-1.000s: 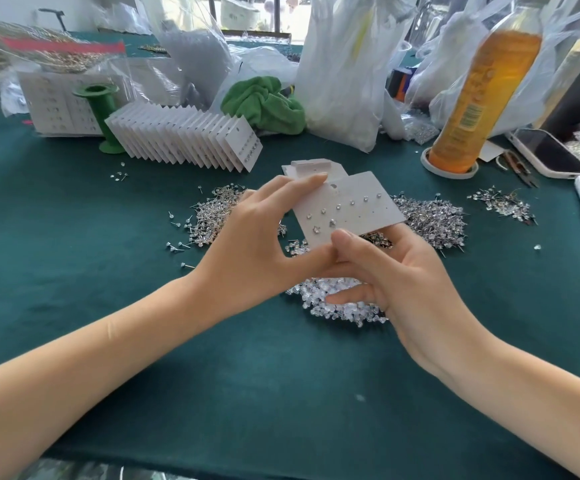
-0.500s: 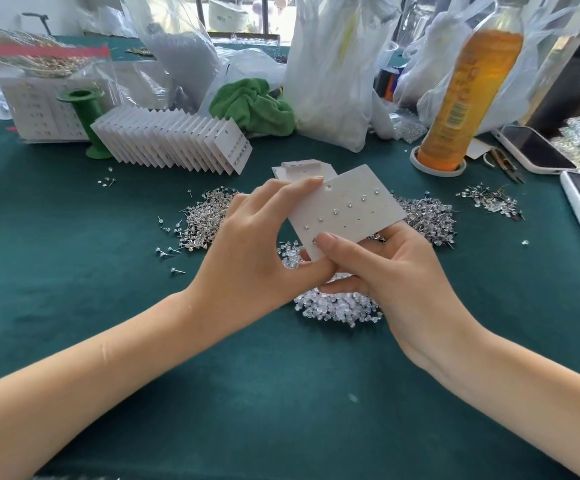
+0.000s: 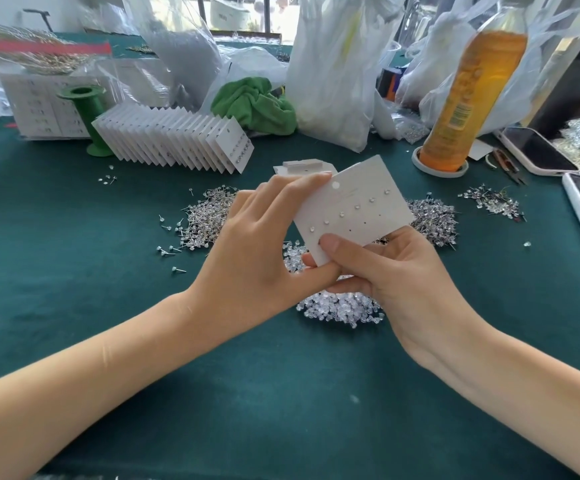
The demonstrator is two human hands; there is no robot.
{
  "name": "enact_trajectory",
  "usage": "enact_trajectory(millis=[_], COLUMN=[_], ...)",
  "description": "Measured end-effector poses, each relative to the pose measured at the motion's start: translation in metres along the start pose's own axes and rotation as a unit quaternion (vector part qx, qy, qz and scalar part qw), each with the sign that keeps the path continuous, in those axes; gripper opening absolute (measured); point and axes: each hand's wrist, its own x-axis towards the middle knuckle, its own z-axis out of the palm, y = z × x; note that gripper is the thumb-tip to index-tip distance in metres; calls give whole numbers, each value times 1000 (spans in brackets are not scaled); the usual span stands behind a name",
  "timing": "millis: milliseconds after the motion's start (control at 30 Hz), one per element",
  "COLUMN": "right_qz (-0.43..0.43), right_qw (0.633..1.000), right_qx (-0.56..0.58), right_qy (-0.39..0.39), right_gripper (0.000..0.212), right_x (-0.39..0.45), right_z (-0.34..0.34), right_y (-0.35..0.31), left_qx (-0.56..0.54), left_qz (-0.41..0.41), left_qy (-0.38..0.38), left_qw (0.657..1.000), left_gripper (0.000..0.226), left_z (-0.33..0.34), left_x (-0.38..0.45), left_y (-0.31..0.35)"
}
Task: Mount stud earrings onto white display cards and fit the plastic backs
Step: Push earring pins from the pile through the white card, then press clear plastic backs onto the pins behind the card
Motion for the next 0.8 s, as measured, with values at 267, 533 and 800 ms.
enact_trajectory(millis=[267, 533, 800], right_qz=[-89, -264, -364], right_qw=[995, 914, 795], right_qx=[-25, -305, -485], right_qy=[26, 42, -5], right_gripper=[28, 25, 24], right_x=[7, 20, 28], right_z=[-7, -38, -54], right_y=[-4, -3, 5], left_qx=[12, 27, -19], left_qz=[16, -25, -45], left_qy=[-51, -104, -199], left_qw=[998, 994, 979], left_gripper=[98, 13, 7], left_z=[-3, -3, -8], left_x=[2, 11, 14], left_y=[-13, -39, -49])
